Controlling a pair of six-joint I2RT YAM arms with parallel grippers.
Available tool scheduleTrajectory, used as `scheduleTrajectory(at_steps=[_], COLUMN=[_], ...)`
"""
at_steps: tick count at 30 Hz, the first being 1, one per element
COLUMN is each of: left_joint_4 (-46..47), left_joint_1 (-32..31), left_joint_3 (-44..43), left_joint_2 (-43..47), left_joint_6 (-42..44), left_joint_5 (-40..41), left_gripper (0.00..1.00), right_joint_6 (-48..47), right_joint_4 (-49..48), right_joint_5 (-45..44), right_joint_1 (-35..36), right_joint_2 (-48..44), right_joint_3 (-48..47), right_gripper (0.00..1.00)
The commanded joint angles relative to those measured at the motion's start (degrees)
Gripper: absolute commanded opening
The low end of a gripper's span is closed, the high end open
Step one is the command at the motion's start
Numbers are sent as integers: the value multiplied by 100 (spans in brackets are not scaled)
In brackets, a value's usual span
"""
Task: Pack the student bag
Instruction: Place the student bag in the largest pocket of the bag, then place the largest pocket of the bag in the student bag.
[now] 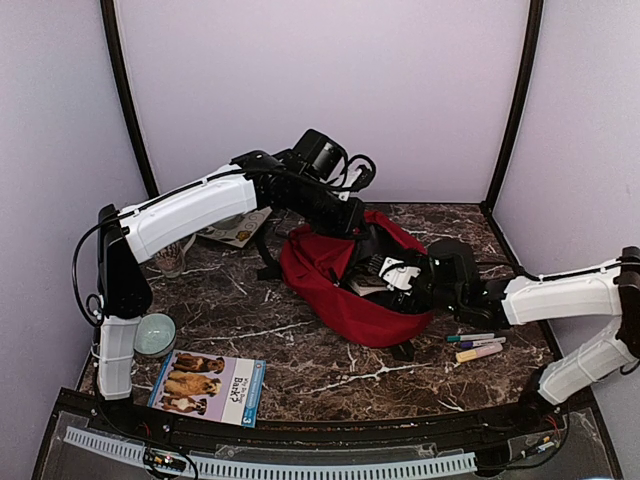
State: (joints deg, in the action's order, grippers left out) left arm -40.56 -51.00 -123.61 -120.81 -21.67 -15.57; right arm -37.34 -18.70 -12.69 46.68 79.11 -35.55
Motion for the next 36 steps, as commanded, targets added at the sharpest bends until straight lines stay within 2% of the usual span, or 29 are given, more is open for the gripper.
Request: scheduleTrajectory(at_steps=[1,3,8,13,18,28,36], left_joint_4=[-15,-16,-20,8,-42,132,307], left_joint_1=[-24,-24,-24,-24,-24,16,194], left_joint_3=[-84,-68,-39,-28,32,768,1282], left_joint_2=[471,489,489,489,489,493,476], left_joint_6=[50,50,14,-2,-29,-271,-645], left_joint_5=[-10,1,63,55,116,318,448], left_gripper=[0,0,0,0,0,1,9], right_joint_6=[281,377,462,488,734,1927,2964], right_joint_4=[644,1057,1718,2109,2396,2498,2634], right_joint_5=[1285,1641,1700,1290,1245,906,834], right_joint_1=[35,35,35,27,34,27,36], right_joint_2=[-651,-873,-1329,-1719,-2107,-3027,-3612], right_joint_3=[-54,-109,-205,-339,-491,-381,-14], right_gripper=[99,100,100,100,100,100,100])
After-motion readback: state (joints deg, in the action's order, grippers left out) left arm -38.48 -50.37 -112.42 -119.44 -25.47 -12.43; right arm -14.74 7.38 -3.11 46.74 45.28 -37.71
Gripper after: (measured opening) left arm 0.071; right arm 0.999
